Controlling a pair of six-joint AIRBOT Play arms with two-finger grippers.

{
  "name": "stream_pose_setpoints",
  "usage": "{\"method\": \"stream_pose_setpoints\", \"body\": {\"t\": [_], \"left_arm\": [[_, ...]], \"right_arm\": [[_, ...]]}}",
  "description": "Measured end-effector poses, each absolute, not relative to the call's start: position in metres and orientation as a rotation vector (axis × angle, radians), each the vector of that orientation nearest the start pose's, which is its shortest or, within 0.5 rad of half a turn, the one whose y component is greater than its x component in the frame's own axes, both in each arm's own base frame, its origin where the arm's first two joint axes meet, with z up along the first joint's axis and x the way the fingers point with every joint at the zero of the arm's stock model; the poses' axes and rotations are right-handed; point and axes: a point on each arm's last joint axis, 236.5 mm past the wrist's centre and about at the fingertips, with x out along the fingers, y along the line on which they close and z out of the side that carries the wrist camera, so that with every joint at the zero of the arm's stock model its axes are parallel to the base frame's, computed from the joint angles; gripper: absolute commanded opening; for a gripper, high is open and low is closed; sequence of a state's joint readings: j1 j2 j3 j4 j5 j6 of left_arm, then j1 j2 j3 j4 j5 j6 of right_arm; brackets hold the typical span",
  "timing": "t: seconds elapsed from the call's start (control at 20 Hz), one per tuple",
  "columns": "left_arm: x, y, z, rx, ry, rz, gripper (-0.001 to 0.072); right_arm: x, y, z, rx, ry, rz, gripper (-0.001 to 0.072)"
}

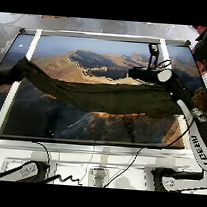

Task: Fold the clothes and pants, and hang the long-sleeved shirts on hangers.

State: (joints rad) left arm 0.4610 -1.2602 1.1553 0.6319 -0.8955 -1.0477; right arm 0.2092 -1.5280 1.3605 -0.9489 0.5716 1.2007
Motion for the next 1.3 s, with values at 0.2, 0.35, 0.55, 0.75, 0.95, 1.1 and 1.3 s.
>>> {"method": "stream_pose_setpoints", "body": {"t": [0.2,0.35,0.55,0.75,0.95,1.1,1.3], "left_arm": [[0.441,0.003,0.183,-0.440,0.593,-0.315,0.0019],[0.422,-0.025,0.222,-0.398,0.532,-0.384,0.0019],[0.410,-0.047,0.254,-0.437,0.465,-0.455,0.0019],[0.412,-0.057,0.254,-0.467,0.469,-0.490,0.0020],[0.418,-0.084,0.238,-0.486,0.522,-0.556,0.0019],[0.425,-0.123,0.215,-0.497,0.594,-0.633,0.0019],[0.435,-0.199,0.165,-0.513,0.711,-0.736,0.0022]], "right_arm": [[0.519,0.254,0.055,0.223,0.721,0.524,0.0038],[0.507,0.316,0.032,0.255,0.790,0.597,0.0038],[0.473,0.413,0.004,0.298,0.890,0.728,0.0038],[0.432,0.490,-0.006,0.308,0.938,0.843,0.0038],[0.418,0.506,-0.009,0.283,0.965,0.878,0.0040],[0.446,0.470,-0.006,0.246,0.966,0.829,0.0040],[0.505,0.366,0.015,0.223,0.974,0.688,0.0040]]}}
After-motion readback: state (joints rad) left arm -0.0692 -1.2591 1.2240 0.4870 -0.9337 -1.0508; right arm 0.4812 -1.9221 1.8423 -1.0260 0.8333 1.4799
